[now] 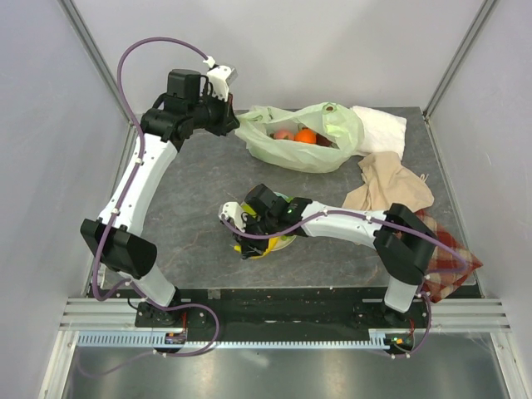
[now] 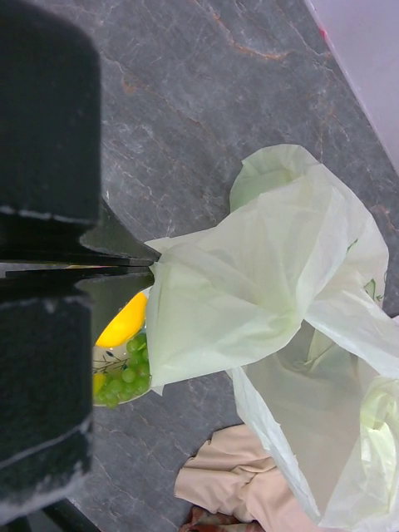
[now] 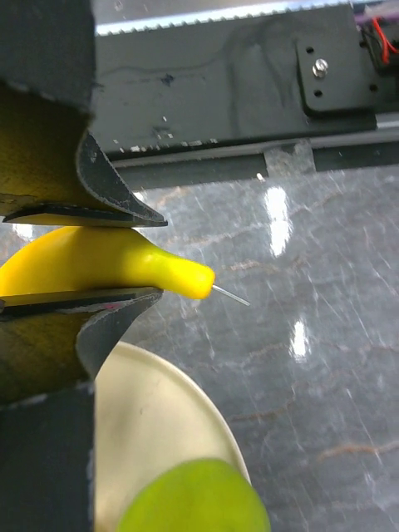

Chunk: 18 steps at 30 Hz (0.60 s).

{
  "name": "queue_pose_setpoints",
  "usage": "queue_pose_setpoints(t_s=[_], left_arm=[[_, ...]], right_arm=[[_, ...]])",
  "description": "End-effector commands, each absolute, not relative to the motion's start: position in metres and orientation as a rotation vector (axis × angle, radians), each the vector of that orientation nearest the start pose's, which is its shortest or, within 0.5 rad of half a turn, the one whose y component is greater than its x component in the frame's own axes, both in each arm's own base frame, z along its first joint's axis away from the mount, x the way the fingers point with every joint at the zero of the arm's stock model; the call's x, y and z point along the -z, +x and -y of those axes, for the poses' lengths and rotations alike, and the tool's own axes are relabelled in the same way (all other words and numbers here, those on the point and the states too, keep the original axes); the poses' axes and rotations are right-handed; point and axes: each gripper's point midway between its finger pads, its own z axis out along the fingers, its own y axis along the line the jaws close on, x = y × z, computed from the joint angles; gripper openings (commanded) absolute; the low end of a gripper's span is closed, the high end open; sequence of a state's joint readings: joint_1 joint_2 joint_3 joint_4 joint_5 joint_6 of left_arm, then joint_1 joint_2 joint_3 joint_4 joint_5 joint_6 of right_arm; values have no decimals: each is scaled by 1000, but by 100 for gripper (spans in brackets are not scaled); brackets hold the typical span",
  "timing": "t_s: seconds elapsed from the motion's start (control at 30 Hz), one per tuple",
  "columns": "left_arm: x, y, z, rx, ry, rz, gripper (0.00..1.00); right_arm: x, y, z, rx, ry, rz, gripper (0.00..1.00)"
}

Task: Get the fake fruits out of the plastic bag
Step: Place the fake fruit on the plate.

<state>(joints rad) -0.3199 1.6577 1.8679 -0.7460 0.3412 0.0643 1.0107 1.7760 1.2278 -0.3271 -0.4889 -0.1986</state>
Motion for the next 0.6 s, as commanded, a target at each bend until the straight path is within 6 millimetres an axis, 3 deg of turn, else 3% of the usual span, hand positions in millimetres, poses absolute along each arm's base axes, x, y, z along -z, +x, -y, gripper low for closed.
queue_pose_setpoints(t_s=[0.0,0.37,0.57], left_arm=[[-350,412,191,494,597,-1958,1],[-337,411,190,498,597,-1991,1],[-335,412,191,497,598,-1996,2]], right_arm=[[-104,185,-429,-919,-1588,-1861,0],[-70,197,-430,-893,-1599,-1927,0],[-67,204,-429,-895,-1582,-1942,0]])
